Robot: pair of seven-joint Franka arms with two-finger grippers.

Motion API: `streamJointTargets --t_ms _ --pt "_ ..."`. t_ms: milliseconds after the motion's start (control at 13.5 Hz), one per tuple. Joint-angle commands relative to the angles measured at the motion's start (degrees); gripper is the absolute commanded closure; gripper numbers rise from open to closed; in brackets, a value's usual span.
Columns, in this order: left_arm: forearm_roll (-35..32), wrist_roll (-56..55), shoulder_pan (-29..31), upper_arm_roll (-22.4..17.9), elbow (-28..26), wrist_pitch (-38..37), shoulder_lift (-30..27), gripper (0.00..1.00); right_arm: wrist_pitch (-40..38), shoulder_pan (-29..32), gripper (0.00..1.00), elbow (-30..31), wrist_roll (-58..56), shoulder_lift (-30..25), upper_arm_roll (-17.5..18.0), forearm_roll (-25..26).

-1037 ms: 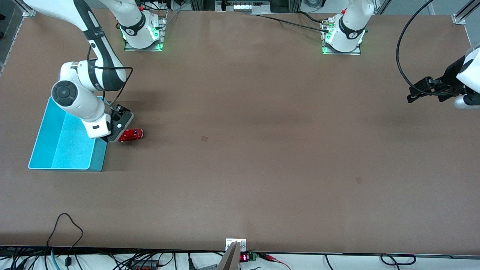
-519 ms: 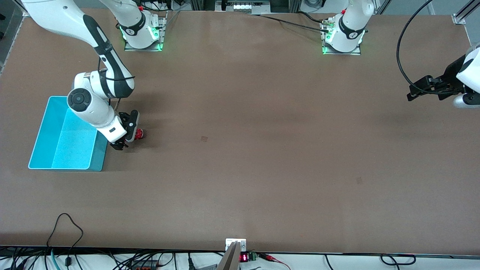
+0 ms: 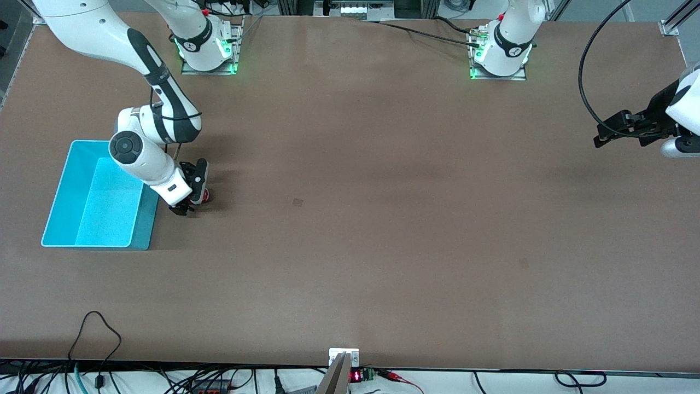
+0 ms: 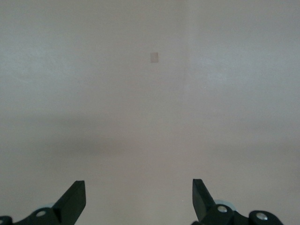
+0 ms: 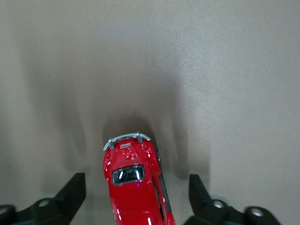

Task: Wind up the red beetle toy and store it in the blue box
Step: 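Close the right gripper on the red car, then lift the car with the right gripper and carry it into the box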

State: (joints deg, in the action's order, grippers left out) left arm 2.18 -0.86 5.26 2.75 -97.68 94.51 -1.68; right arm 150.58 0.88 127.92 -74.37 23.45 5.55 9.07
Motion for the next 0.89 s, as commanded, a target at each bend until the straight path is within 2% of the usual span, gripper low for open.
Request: streamJointTargets --t_ms 0,74,148,444,815 --pt "-0.95 0.6 0.28 0.33 -0.67 0.41 -1.05 0.0 1.04 1.49 0.61 1.1 -1.21 -0.86 1.04 0.78" --pt "-0.95 0.6 0.36 0.07 -0.76 0.32 -1.05 0.0 1.04 1.49 0.85 1.1 -1.47 -0.95 1.04 0.78" --pt "-0.95 0.6 0.36 -0.19 -0.76 0.23 -1.05 0.0 1.04 1.49 1.0 1.1 -1.48 -1.03 1.04 0.69" --pt "-0.95 0.6 0.36 -0.2 -0.76 -0.03 -1.05 0.0 1.04 0.96 1.0 -0.3 0.45 -1.65 1.3 0.51" --pt "-0.95 0.6 0.28 0.33 -0.5 -0.64 -1.05 0.0 -0.19 -0.01 1.0 -4.43 22.56 -6.48 1.75 0.07"
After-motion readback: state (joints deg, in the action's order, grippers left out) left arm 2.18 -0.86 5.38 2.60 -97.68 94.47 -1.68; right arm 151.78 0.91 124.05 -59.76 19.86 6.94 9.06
